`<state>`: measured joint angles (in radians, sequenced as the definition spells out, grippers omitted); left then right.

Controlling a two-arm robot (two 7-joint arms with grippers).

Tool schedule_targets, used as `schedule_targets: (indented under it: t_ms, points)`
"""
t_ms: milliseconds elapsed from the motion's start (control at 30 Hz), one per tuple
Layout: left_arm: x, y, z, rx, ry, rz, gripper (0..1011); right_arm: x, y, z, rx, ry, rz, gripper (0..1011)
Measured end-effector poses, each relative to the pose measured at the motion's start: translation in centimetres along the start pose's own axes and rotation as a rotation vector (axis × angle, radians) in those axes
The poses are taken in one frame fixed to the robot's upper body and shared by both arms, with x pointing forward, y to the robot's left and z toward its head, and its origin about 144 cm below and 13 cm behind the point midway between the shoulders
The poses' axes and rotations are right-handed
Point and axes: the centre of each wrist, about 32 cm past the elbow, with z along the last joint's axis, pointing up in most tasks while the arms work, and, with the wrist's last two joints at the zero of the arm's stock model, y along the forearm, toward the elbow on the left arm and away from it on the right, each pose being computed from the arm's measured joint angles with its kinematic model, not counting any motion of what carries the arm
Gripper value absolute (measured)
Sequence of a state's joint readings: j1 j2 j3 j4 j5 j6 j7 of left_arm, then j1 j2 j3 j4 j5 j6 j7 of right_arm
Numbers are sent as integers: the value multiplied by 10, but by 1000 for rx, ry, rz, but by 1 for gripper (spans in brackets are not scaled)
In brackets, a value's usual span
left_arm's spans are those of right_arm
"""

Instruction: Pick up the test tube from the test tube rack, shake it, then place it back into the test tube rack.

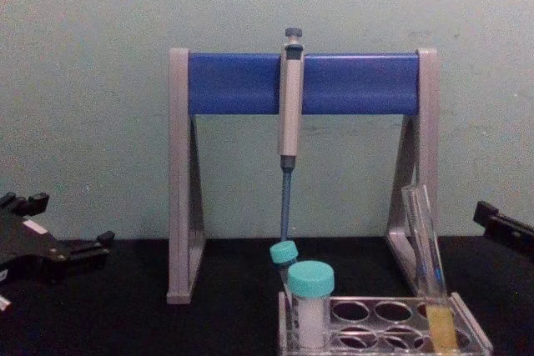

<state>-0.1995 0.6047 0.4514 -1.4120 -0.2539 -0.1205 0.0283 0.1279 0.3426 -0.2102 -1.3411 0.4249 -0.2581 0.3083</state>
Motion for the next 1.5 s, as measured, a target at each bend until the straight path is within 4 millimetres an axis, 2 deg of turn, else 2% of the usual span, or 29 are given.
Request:
schedule_targets:
  t_ms: [1500]
  points:
    - [0,0,0,0,0,0,1001,0,0,0,0,0,0,1000]
